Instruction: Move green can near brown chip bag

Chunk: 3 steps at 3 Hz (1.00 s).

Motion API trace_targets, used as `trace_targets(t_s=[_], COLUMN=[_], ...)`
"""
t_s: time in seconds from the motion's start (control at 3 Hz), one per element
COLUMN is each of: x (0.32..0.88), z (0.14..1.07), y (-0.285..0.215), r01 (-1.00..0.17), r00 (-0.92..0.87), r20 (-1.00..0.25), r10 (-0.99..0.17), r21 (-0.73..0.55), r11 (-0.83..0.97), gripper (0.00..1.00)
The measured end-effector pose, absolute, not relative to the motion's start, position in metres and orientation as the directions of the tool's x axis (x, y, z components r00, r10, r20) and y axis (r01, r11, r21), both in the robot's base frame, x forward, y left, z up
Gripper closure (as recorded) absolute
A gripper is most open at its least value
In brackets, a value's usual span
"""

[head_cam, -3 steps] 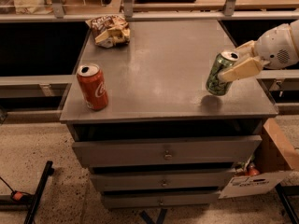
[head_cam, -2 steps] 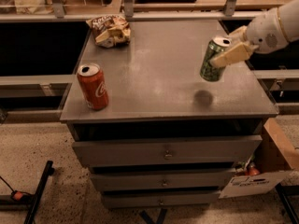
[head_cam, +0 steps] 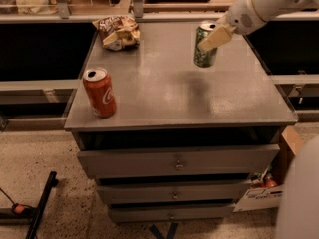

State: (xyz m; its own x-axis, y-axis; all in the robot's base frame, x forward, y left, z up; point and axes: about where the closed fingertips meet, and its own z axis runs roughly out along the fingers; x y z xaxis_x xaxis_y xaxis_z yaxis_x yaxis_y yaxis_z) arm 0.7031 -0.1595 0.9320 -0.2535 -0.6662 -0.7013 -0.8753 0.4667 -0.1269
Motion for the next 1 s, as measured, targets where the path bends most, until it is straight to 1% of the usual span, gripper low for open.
trace_targets(t_s=[0.33, 0.67, 1.0], x=[0.737, 0.761, 0.78], z=[0.925, 0.921, 0.928], y=[-0.137, -0.111, -0.085], r01=[-0.839, -0.812, -0.78], r00=[-0.331, -0.388, -0.408], r20=[-0.694, -0.71, -0.762], r10=[-0.64, -0.588, -0.502], r21=[-0.093, -0.039, 0.006], r11=[0.536, 0.582, 0.625], gripper=[1.0, 1.0, 1.0])
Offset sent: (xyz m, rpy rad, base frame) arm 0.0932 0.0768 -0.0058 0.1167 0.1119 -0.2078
